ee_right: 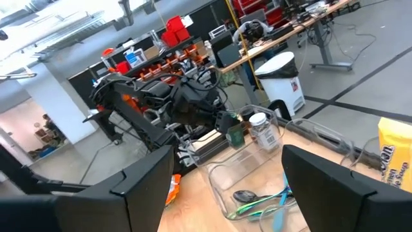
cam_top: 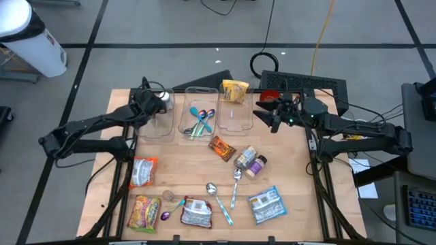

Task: Pick & Place Food Item
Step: Put the green spice bottle into the left transparent bin, then put the orange noodle pack into the right transparent bin

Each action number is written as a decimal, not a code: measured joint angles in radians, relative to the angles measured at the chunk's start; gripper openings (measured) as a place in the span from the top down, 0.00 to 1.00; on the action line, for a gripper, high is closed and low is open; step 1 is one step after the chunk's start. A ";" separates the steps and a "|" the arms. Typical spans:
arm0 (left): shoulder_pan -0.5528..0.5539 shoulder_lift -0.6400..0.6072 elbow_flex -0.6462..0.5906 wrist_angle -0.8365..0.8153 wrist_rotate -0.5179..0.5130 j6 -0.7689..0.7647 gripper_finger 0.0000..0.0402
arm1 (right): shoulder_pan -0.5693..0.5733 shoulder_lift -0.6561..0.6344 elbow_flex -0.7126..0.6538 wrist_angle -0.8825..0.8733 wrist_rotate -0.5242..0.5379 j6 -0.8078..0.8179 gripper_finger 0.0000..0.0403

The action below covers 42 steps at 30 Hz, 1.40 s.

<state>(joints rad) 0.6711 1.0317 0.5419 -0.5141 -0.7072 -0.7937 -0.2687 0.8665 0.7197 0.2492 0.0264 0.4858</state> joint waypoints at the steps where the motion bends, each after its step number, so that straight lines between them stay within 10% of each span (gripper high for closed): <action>1: 0.007 0.000 0.000 0.004 0.001 0.005 0.49 | 0.000 0.000 0.000 0.000 0.002 0.000 0.30; 13: 0.036 -0.001 -0.132 0.286 0.039 0.034 0.49 | 0.000 0.000 0.000 0.000 0.007 0.022 0.30; 31: 0.036 0.002 -0.137 0.280 -0.002 0.111 0.49 | 0.000 0.000 0.000 -0.001 0.057 0.025 0.30; 42: 0.036 0.003 -0.138 0.278 0.021 0.119 0.10 | 0.000 0.000 0.000 -0.001 0.056 0.026 0.30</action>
<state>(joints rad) 0.7067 1.0344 0.4042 -0.2363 -0.6862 -0.6746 -0.2687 0.8665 0.7195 0.2485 0.0826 0.5120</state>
